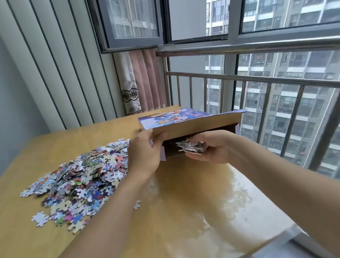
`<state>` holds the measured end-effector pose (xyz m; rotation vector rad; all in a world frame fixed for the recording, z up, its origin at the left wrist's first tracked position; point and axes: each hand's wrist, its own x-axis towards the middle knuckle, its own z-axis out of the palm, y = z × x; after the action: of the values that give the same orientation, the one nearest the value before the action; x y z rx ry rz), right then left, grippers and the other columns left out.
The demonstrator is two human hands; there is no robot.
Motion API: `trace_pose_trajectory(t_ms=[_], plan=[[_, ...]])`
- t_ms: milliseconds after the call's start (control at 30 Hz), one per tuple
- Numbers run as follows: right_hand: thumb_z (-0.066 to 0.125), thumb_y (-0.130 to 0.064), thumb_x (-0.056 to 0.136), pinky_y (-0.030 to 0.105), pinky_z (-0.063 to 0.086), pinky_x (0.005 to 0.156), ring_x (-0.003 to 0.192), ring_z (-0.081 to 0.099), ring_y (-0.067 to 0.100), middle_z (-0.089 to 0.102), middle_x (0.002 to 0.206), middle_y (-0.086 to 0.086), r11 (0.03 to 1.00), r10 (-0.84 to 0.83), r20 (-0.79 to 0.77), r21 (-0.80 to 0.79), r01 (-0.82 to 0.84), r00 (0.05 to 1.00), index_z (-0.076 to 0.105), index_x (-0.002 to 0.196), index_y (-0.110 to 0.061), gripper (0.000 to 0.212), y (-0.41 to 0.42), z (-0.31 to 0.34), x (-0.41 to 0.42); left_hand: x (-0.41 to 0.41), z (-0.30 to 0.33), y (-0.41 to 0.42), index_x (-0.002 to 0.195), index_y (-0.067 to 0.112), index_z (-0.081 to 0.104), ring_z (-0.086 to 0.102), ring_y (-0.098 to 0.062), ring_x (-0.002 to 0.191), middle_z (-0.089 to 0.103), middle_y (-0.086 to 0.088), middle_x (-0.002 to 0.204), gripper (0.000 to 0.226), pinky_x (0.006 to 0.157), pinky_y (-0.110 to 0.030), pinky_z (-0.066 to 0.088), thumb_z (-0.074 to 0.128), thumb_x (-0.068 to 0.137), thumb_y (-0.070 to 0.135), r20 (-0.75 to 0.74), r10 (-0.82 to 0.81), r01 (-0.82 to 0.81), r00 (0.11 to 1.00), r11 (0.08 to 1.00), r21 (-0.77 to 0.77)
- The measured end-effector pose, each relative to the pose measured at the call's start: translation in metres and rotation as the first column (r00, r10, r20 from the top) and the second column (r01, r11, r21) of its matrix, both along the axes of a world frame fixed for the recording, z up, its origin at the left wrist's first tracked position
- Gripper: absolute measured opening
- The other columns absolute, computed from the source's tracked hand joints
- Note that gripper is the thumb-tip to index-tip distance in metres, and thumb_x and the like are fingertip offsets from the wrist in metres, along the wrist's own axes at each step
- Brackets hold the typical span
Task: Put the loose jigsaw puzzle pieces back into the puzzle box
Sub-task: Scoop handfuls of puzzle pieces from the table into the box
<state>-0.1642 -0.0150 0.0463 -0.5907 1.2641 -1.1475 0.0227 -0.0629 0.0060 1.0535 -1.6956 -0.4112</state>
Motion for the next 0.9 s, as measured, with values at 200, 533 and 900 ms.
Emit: trace_pose_trajectory(t_ms=[200, 533, 900], plan=[[0.056, 0.011, 0.093, 0.040, 0.063, 0.059, 0.097, 0.065, 0.034, 0.060, 0.121, 0.021, 0.997, -0.081, -0.047, -0.007, 0.080, 0.996, 0.051, 0.127, 0.006, 0.035, -0.018, 0.013, 0.004, 0.005, 0.006, -0.009, 0.100, 0.018, 0.077, 0.063, -0.027, 0.089, 0.073, -0.005, 0.089, 0.022, 0.071, -0.033, 0.048, 0.069, 0.092, 0.036, 0.004, -0.021, 0.021, 1.000, 0.999, 0.036], [0.041, 0.023, 0.073, 0.046, 0.048, 0.107, 0.120, 0.054, 0.037, 0.055, 0.131, 0.021, 0.960, -0.201, 0.024, -0.194, 0.202, 0.979, 0.050, 0.129, 0.001, 0.061, -0.037, -0.002, -0.006, -0.002, 0.021, 0.000, 0.096, 0.007, 0.078, 0.067, -0.026, 0.081, 0.073, -0.004, 0.084, 0.021, 0.071, -0.034, 0.051, 0.071, 0.092, 0.026, -0.043, -0.067, 0.068, 0.997, 0.997, 0.026], [0.078, -0.011, 0.086, 0.026, 0.044, 0.077, 0.095, 0.066, 0.026, 0.074, 0.105, 0.010, 0.879, -0.380, -0.874, -0.443, -0.176, 0.301, 0.073, 0.113, -0.006, 0.028, -0.025, -0.016, -0.025, -0.001, 0.021, 0.002, 0.100, 0.007, 0.078, 0.071, -0.026, 0.089, 0.076, -0.003, 0.088, 0.018, 0.078, -0.032, 0.054, 0.071, 0.092, 0.022, -0.108, -0.093, 0.099, 0.990, 0.994, 0.046]])
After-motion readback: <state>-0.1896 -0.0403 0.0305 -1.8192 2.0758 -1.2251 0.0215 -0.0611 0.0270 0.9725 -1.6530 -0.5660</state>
